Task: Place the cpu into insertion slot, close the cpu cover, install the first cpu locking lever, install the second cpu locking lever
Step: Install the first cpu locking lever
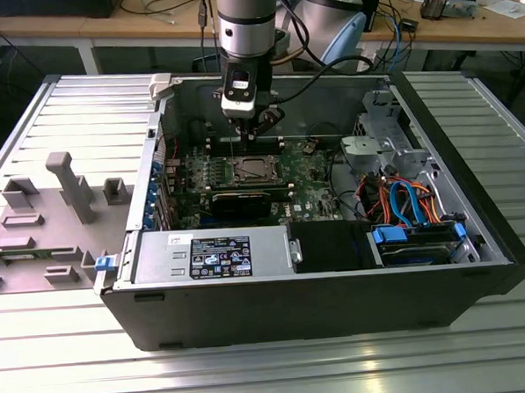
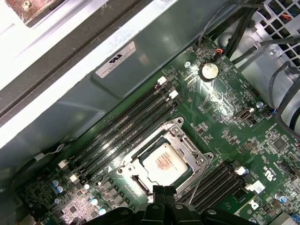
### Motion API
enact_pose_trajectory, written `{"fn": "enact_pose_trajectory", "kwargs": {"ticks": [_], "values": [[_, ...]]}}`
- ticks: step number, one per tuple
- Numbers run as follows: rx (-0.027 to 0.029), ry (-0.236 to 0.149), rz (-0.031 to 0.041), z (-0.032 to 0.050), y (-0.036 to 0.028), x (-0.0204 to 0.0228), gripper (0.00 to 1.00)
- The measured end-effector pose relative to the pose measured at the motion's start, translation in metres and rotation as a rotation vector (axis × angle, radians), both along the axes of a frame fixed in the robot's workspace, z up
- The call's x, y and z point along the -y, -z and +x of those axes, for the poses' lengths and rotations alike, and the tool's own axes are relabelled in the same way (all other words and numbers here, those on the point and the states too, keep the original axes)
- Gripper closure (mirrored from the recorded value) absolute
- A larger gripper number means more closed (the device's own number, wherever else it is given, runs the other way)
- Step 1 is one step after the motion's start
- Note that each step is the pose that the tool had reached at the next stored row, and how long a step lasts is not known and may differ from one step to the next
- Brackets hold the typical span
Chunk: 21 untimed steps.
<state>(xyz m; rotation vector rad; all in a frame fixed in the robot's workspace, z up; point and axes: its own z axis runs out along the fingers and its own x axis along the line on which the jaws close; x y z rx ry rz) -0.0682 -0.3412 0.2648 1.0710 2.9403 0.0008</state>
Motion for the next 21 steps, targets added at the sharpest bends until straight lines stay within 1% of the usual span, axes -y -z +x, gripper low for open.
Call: {"fn": "enact_pose_trajectory", "kwargs": {"ticks": [6,9,15,18,21], "values": [[0.0000,-0.001,0.0000,0.0000,0.0000,0.0000,0.89],[0.0000,-0.012,0.0001,0.0000,0.0000,0.0000,0.89],[0.0000,-0.076,0.0000,0.0000,0.0000,0.0000,0.89],[0.0000,-0.138,0.0000,-0.0002,0.0000,0.0000,0.89],[0.0000,-0.172,0.0000,-0.0003,0.0000,0.0000,0.89]]}}
